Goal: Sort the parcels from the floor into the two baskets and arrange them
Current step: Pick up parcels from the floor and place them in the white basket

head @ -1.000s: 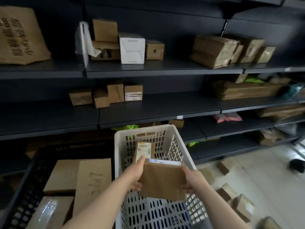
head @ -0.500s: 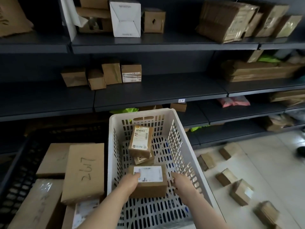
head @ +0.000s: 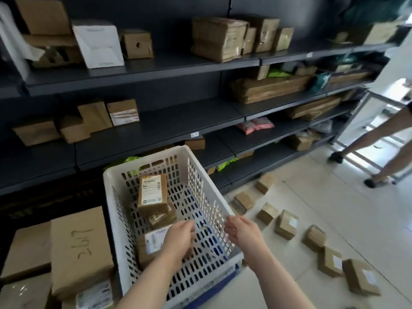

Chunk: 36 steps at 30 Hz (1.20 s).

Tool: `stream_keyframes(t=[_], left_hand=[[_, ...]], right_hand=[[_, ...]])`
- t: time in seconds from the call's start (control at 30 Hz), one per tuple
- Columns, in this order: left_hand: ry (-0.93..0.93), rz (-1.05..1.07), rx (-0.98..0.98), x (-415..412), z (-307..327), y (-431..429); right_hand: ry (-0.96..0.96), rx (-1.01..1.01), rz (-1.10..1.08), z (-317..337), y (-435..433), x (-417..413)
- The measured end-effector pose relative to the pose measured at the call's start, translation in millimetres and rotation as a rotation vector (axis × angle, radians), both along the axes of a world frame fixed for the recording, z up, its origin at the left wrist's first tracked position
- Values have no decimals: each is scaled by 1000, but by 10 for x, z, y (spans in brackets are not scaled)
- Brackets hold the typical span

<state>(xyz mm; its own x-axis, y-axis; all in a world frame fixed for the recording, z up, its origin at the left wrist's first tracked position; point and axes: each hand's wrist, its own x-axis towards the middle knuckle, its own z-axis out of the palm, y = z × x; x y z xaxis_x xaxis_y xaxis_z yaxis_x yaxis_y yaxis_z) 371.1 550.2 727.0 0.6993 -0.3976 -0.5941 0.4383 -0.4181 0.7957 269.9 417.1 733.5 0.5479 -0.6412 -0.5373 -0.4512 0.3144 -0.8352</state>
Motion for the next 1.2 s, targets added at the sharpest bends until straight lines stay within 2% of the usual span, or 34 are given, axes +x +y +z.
stream_keyframes(t=[0.37,0.63,0.77,0.97,1.2], left_hand=[[8,-327,-93,-1085,251,-958],[-51,-506,-68,-2111,266,-2292],[41,-530,-60,-2655,131,-3053],[73,-595,0,-3395,-187,-4139],[84,-641,116,-3645,-704,-5123]], right_hand=[[-45,-1,-372,259,-489,-1498],[-88,42,-561,62,-1575,-2654],[-16,33,-601,-152,-2283,-3301],[54,86,-678,-458,-3242,-4216],[155,167,-704,-913,-4118,-4569]])
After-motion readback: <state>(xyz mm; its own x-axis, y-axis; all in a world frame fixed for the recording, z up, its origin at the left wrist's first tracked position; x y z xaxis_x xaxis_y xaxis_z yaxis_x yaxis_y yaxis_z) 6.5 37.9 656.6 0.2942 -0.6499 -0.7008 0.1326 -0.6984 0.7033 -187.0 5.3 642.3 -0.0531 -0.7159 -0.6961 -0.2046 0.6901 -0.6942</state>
